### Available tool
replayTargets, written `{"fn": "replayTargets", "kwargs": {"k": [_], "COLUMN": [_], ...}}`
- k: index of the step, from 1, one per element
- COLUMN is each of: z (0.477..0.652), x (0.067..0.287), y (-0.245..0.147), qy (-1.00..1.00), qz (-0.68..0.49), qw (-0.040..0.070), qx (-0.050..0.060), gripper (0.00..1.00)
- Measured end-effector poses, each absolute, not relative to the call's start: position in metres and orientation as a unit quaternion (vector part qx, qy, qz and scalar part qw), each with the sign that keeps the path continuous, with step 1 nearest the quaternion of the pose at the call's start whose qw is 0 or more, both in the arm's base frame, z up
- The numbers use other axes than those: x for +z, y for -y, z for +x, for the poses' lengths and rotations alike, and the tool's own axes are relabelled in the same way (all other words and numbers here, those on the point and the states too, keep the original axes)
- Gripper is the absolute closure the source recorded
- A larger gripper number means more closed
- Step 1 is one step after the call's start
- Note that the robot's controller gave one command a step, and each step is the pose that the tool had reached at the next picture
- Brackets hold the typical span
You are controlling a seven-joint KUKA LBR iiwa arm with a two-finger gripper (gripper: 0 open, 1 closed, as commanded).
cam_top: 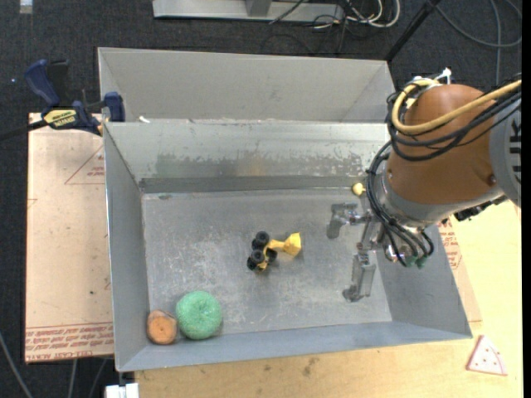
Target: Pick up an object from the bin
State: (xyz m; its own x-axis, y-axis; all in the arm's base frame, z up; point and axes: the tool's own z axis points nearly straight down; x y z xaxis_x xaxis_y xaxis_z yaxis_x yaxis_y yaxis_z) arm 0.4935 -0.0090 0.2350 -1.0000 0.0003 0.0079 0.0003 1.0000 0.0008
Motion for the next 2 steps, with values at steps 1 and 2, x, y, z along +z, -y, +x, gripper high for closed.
{"fn": "replayTargets", "kwargs": {"k": [1, 2], "z": [0.495, 0.524], "x": [0.239, 0.194], "y": [0.009, -0.016], "qy": [1.0, 1.0], "qz": [0.0, 0.031], "qw": [0.0, -0.004], "qx": [0.0, 0.0], "gripper": [0.0, 0.0]}}
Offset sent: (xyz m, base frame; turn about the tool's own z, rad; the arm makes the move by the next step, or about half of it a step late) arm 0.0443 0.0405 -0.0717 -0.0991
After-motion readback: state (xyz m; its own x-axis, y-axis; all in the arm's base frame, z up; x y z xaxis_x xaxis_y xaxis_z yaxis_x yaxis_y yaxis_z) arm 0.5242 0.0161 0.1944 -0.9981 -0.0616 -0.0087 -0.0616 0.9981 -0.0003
